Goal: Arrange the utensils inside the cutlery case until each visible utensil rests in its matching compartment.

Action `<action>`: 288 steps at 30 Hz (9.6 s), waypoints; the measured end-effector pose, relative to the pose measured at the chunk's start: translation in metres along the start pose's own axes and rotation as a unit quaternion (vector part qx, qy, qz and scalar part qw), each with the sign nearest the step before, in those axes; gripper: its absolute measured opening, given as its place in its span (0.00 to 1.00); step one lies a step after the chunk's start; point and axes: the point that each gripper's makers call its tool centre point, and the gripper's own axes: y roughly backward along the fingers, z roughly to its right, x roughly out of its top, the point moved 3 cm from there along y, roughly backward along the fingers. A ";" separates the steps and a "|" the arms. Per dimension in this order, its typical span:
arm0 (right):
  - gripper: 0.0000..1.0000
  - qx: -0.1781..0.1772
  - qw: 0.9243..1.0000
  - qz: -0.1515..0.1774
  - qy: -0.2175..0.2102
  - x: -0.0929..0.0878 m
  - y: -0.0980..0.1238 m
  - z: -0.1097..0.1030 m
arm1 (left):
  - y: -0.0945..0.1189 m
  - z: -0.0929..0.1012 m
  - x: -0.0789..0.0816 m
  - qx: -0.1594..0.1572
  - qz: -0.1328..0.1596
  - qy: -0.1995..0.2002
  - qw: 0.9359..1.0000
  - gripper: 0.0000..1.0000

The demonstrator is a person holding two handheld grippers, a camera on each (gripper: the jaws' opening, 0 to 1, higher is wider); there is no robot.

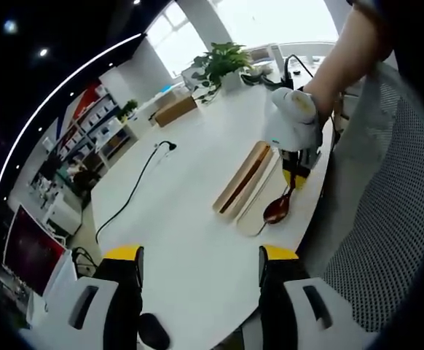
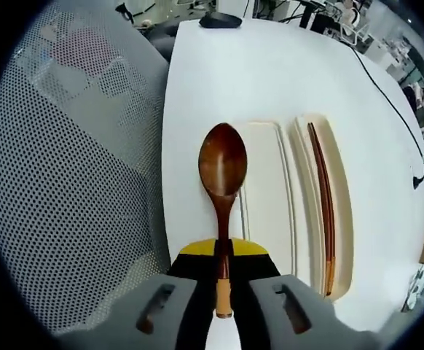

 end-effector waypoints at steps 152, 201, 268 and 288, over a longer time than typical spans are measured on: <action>0.01 -0.075 0.995 -0.051 0.033 -0.004 -0.002 0.108 | -0.001 0.001 -0.001 -0.006 -0.001 0.002 1.000 0.65; 0.14 -0.081 0.996 -0.023 0.011 -0.009 -0.004 0.118 | -0.002 0.001 -0.002 -0.010 -0.004 0.003 1.000 0.65; 0.47 -0.224 0.934 0.077 -0.269 -0.171 0.075 0.055 | -0.005 0.014 0.001 -0.043 -0.008 -0.019 0.999 0.66; 0.52 -0.141 0.961 0.109 -0.212 -0.155 0.061 0.021 | -0.010 0.016 0.025 -0.092 0.051 0.005 0.994 0.62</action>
